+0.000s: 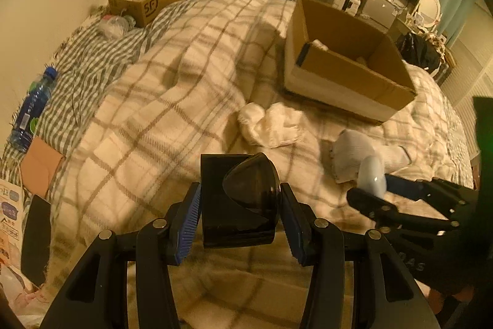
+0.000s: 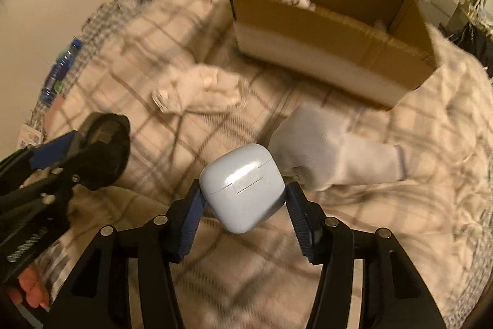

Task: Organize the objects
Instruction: 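Grasp the black square case with the left tool while the right tool grasps the white earbud case, then carry the black case and earbud case into the box and open both tools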

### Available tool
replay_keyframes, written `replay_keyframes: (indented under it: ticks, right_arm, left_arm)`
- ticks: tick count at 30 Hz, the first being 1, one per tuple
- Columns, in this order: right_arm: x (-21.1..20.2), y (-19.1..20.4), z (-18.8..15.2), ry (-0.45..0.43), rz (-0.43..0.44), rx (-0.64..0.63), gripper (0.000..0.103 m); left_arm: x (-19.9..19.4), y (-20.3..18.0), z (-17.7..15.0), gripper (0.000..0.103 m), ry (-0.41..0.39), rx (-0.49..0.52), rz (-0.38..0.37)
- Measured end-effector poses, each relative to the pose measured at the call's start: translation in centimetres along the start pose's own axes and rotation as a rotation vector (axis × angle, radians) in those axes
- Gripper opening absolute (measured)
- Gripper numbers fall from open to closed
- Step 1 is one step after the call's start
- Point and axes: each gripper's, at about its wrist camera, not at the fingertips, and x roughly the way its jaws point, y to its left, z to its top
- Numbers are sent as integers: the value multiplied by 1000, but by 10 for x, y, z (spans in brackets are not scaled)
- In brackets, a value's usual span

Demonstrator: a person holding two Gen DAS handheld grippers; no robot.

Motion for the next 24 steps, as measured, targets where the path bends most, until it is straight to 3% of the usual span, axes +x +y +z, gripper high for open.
replay_keyframes:
  ticks: [14, 24]
  right_arm:
    - [-119, -24, 13, -222, -51, 19, 53]
    - [-180, -42, 32, -330, -92, -3, 53]
  left_arm:
    - [-68, -59, 27, 51, -121, 114, -39]
    - [-101, -96, 76, 51, -180, 181, -98]
